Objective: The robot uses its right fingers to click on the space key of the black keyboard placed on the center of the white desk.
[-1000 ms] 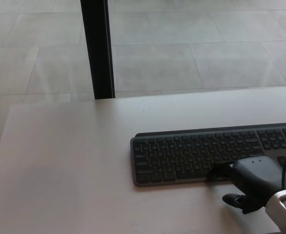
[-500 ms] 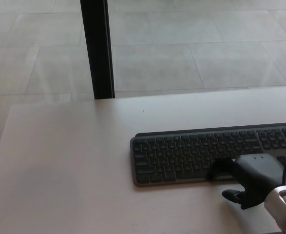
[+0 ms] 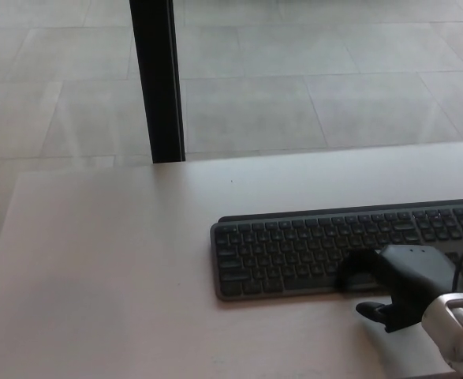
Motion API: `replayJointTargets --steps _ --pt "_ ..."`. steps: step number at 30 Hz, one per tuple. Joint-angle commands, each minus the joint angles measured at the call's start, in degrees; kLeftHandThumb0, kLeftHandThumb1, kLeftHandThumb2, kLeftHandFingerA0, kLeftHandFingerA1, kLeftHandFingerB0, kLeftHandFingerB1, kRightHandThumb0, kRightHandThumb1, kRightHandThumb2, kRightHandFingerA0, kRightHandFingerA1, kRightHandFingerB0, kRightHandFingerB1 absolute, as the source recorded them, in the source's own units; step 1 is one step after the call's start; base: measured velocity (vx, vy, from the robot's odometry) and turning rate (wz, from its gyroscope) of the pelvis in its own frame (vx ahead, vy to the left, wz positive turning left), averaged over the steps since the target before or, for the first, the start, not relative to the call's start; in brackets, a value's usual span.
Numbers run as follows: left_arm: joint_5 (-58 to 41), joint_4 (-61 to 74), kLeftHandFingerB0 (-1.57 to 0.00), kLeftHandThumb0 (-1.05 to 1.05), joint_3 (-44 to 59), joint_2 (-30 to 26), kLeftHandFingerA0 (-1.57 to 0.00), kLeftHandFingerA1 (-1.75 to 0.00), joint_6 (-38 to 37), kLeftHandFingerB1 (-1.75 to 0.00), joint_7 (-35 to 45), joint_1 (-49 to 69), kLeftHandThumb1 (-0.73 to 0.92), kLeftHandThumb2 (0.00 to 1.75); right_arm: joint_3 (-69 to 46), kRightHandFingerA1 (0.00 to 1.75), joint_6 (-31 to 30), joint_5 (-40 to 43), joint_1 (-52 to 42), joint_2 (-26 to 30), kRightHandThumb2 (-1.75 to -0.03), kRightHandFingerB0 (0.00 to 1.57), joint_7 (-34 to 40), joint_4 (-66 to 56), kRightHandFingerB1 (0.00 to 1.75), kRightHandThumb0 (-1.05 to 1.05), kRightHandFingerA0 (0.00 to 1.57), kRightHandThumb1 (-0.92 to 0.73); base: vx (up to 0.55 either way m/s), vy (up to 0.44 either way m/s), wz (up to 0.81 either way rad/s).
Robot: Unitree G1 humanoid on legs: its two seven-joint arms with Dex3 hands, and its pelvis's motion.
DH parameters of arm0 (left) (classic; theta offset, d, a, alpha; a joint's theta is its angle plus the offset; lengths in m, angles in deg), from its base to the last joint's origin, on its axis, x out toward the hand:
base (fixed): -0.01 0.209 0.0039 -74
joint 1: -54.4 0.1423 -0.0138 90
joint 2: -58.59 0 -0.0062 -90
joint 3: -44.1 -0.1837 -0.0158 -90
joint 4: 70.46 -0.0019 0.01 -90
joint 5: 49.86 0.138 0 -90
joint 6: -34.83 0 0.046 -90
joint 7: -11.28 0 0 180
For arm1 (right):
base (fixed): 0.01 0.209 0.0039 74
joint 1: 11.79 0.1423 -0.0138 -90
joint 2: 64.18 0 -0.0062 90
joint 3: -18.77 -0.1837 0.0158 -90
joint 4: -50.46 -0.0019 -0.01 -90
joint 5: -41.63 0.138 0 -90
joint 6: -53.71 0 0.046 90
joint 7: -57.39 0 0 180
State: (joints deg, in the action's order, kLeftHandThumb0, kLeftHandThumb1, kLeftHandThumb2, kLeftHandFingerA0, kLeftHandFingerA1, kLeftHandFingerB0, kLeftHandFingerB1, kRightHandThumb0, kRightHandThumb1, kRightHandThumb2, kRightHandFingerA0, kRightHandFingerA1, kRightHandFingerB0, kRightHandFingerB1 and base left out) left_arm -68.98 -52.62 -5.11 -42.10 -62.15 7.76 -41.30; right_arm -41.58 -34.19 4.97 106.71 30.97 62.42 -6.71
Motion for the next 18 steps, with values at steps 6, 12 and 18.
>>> replayJointTargets --steps 6,12,18 --pt "-0.76 -0.04 -0.71 -0.52 -0.83 -1.42 -0.81 -0.73 -1.21 -0.58 -0.79 -0.4 0.61 0.58 2.54 1.29 -0.74 -2.28 -4.12 0.41 -0.6 0.62 -3.01 2.5 0.45 -0.35 0.83 -0.6 0.0 0.0 0.0" --pt "-0.42 -0.06 -0.75 -0.56 -1.51 -1.61 -0.81 -0.73 -1.75 -0.6 -0.89 -0.65 0.61 0.58 3.67 1.3 -0.03 -3.6 -5.4 0.5 -0.6 0.62 -1.98 1.83 0.46 -0.34 0.84 -0.61 0.0 0.0 0.0" --pt "-0.28 0.1 -0.72 -0.54 -2.01 -1.62 -0.79 -0.7 -2.19 -0.58 -0.74 -0.63 0.62 0.59 6.33 1.31 -0.29 -6.2 -6.5 0.93 -0.6 0.61 -1.52 3.04 0.45 -0.35 0.81 -0.63 0.0 0.0 0.0"
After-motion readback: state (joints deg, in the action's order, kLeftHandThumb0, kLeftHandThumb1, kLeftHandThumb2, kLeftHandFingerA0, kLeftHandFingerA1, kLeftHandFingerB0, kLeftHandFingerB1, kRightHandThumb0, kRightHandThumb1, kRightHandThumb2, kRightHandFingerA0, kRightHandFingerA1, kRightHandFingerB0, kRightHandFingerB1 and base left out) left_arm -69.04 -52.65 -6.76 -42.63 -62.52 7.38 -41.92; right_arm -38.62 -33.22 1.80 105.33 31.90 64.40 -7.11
